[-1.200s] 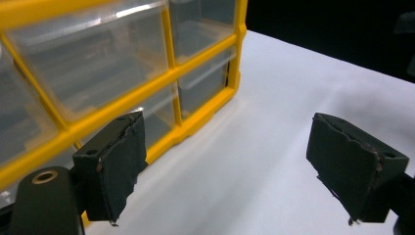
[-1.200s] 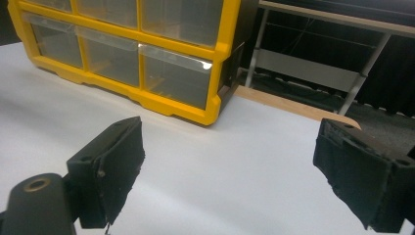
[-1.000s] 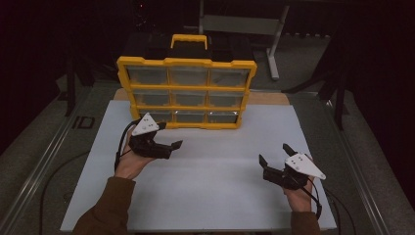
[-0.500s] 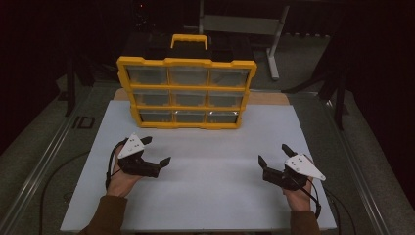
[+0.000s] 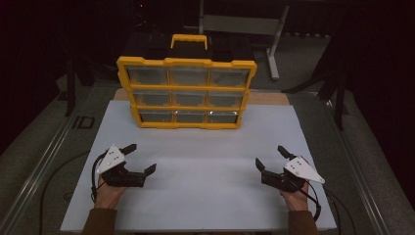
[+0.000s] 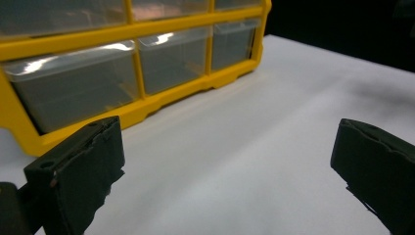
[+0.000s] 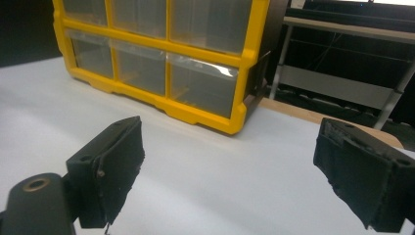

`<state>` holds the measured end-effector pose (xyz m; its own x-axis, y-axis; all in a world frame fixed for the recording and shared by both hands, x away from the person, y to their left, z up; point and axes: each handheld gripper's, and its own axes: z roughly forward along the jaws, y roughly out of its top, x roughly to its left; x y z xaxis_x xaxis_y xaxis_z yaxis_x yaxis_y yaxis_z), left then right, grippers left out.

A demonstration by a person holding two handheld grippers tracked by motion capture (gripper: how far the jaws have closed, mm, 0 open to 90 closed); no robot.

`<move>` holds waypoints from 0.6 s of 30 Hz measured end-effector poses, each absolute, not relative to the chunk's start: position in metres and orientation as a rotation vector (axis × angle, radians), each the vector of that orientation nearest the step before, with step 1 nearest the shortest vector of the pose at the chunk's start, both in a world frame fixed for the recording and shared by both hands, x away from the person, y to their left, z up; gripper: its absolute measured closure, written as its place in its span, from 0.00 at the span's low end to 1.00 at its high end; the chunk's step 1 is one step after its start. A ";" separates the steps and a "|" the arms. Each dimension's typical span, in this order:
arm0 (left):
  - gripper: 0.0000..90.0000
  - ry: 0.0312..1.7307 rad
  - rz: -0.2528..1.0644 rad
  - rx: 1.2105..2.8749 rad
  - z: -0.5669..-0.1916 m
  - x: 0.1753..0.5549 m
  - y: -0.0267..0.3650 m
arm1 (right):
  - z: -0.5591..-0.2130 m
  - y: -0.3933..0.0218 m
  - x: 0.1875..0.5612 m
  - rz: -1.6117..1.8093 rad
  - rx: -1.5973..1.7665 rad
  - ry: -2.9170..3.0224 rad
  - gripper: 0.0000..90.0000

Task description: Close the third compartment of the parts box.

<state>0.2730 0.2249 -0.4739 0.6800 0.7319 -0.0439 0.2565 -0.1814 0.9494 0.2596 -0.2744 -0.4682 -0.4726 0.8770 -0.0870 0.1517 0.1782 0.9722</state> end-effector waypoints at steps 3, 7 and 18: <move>0.00 0.799 0.533 1.724 -0.472 0.269 0.229 | -0.467 -0.276 0.258 1.353 0.977 1.754 0.12; 0.00 0.788 0.537 1.704 -0.470 0.263 0.231 | -0.466 -0.278 0.256 1.365 0.984 1.744 0.12; 0.00 0.823 0.541 1.722 -0.478 0.261 0.239 | -0.467 -0.282 0.256 1.378 0.993 1.740 0.11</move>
